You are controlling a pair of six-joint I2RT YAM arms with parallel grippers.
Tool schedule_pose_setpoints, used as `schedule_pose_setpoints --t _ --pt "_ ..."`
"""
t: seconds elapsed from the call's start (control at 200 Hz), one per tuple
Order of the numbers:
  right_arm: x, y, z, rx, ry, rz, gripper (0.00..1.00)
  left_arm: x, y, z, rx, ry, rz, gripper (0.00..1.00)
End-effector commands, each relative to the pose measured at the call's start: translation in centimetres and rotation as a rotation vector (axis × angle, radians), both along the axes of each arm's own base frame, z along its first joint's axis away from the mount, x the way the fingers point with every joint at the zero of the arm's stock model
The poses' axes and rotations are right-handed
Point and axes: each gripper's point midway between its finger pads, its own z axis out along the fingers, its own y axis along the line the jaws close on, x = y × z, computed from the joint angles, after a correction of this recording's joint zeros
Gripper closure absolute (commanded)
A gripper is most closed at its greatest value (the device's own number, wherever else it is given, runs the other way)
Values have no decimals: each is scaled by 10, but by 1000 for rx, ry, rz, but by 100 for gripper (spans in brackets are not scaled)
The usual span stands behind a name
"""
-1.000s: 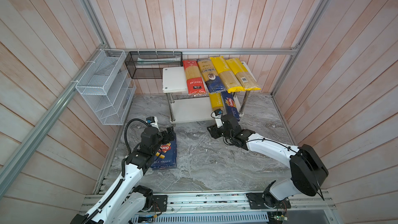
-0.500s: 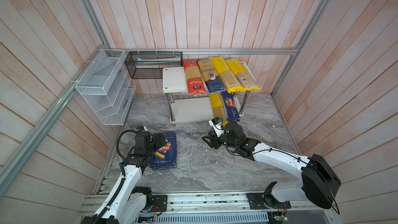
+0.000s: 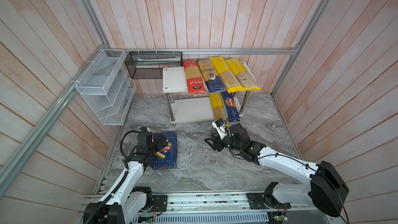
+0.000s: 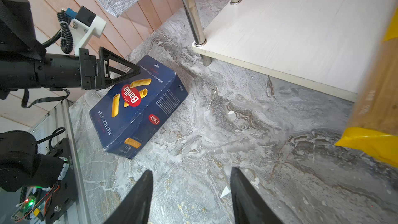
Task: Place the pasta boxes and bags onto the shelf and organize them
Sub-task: 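Grip the blue Barilla rigatoni box with the left gripper while the right lowers onto it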
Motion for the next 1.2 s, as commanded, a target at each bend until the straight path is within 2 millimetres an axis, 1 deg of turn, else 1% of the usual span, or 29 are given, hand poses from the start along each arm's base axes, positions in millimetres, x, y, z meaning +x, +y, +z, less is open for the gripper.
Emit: schedule_pose_setpoints --t 0.0,0.095,0.215,0.31,0.445,0.52,0.575,0.645,0.68,0.75,0.825,0.87,0.94,0.985,1.02,1.085,1.125,1.14,1.195 --pt "1 -9 -1 -13 23 -45 43 4 -13 1 -24 -27 -78 0" --pt "-1 -13 2 15 17 -60 43 12 -22 6 -42 -53 -124 0" --pt "1 -24 -1 28 33 -108 43 22 -30 9 -52 -47 -148 0" --pt "4 -35 -7 36 69 -158 44 31 -47 9 -51 -49 -200 1" --pt "2 -43 -15 28 94 -175 44 44 -69 4 -67 -32 -266 0" --pt "2 -47 -18 18 103 -192 44 51 -84 8 -70 -37 -298 0" --pt "7 -54 -23 2 120 -242 44 55 -99 15 -56 -51 -343 0" --pt "11 -61 -29 -3 151 -278 44 57 -119 19 -44 -60 -385 0" --pt "10 -61 -32 1 166 -276 44 57 -131 22 -58 -71 -416 0" --pt "9 -60 -38 10 191 -265 44 55 -151 22 -101 -71 -467 0" --pt "8 -56 -43 8 217 -241 44 52 -167 18 -153 -48 -490 0" --pt "7 -53 -44 5 223 -222 44 46 -180 18 -174 -51 -521 0" --pt "6 -48 -46 0 233 -192 44 38 -197 16 -167 -52 -553 0" --pt "5 -42 -48 5 238 -162 44 35 -204 18 -159 -54 -571 0" --pt "3 -36 -48 10 243 -127 44 35 -207 22 -149 -56 -576 0" --pt "-1 -23 -49 15 256 -44 44 33 -204 31 -121 -46 -566 0" --pt "-2 -16 -49 15 267 -1 44 32 -195 35 -89 -30 -538 0" --pt "-2 -13 -49 14 270 9 44 32 -191 39 -77 -34 -521 0" --pt "3 -7 -49 0 266 22 44 26 -171 46 -28 -12 -448 0"
